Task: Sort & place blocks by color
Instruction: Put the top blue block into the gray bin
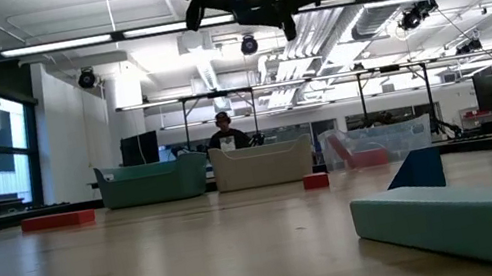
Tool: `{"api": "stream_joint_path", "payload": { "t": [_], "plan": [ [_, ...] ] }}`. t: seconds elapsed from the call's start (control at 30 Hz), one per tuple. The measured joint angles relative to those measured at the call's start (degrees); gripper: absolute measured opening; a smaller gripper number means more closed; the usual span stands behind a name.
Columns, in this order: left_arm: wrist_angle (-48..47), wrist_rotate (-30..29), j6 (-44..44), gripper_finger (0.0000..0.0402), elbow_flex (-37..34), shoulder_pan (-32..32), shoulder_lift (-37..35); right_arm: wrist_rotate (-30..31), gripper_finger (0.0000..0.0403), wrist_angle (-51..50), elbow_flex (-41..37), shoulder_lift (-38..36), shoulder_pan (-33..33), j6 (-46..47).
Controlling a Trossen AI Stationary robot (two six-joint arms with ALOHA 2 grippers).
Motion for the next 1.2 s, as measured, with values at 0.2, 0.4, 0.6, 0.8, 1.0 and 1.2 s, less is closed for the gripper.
{"api": "stream_joint_path", "payload": {
  "t": [0.2,0.4,0.6,0.8,1.0,1.2],
  "plan": [
    [0.0,0.0,-0.2,0.0014,0.0,0.0,0.0,0.0,0.0112,0.0,0.0,0.0,0.0,0.0],
    [-0.2,0.0,0.1,0.0013,0.0,-0.1,0.0,0.4,0.0152,0.0,0.0,0.0,0.0,-1.5],
    [-3.1,-1.8,2.7,0.0012,0.0,0.2,0.0,4.7,0.0204,-1.8,0.0,0.0,-0.3,-1.9],
    [-7.6,-10.0,7.3,0.0012,0.0,0.8,0.0,4.5,0.0223,-3.9,0.0,-0.2,-2.7,0.4],
    [-10.8,-14.1,9.1,0.0012,0.0,1.5,1.8,4.6,0.0224,-8.0,0.0,-2.1,-5.8,1.1],
    [-10.6,-14.9,9.3,0.0012,0.0,2.2,6.1,6.9,0.0224,-10.2,0.0,-5.2,-8.9,1.1]
  ]
}}
